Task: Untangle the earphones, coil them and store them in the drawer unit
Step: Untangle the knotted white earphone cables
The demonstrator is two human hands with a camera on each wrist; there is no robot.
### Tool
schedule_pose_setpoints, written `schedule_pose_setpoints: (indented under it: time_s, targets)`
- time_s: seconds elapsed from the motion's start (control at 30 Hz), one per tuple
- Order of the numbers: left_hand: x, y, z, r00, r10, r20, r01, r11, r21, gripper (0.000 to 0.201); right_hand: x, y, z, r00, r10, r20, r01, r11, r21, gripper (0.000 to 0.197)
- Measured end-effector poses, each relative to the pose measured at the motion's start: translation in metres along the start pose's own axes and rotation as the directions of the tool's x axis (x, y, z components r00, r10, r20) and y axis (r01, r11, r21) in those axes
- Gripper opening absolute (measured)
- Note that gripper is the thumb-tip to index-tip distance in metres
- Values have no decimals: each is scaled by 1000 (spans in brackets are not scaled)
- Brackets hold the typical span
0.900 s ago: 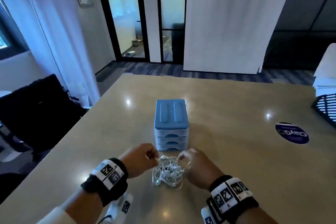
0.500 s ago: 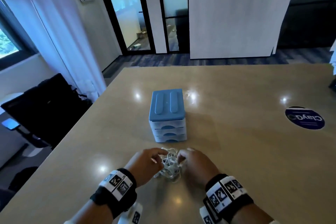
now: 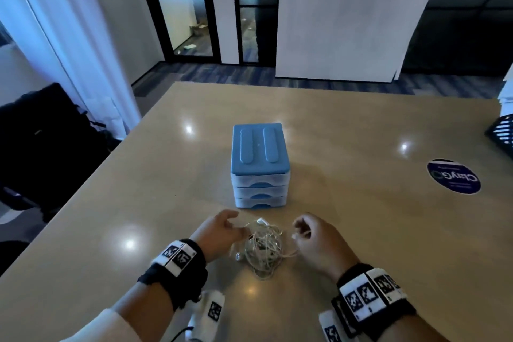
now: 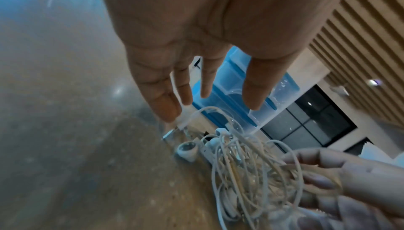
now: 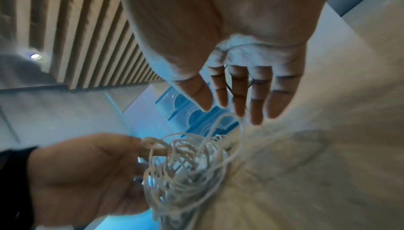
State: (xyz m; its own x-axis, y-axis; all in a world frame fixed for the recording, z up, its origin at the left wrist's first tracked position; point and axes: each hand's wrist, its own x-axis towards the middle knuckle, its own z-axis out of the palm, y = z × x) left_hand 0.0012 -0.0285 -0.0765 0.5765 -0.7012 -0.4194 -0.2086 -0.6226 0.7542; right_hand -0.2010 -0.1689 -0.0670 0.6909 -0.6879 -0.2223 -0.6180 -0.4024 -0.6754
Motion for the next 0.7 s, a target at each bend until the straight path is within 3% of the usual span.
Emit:
schedule_pose_setpoints:
  time_s: [0.03, 0.1, 0.2, 0.33, 0.47, 0.57, 0.67, 0.7]
  targets:
    - [2, -2, 3, 998, -47, 47, 50, 996, -69, 55, 6, -6, 3, 996, 84, 26, -84, 996, 3, 21]
    - [7, -7, 9, 995, 14, 101, -17, 1000, 25, 45, 18, -19, 13, 974, 179, 136, -181, 983, 3, 35]
    - [4, -8, 12, 964, 172, 205, -214, 955, 205, 24, 20, -34, 31, 969, 142, 200, -169, 977, 126, 21]
    - [-4, -15, -2, 946, 208, 248, -227, 972, 52, 25, 8, -38, 32, 993, 36, 115, -62, 972, 227, 11]
    - [-17, -7, -36, 931, 255, 260, -184, 946, -268, 57, -3, -52, 11, 989, -142, 32, 123, 934, 335, 17]
    - [-35, 10, -50, 909, 346, 231, -267, 912, -313, 74, -13, -66, -2, 972, -236, 5, 224, 929, 296, 32]
    - [-49, 35, -54, 909, 396, 127, -304, 842, -446, 44, -25, -83, -14, 956, -294, -9, 289, 934, 212, 36]
    - [-52, 41, -53, 904, 419, 90, -349, 841, -413, 33, -28, -88, -17, 947, -320, -16, 317, 929, 191, 35]
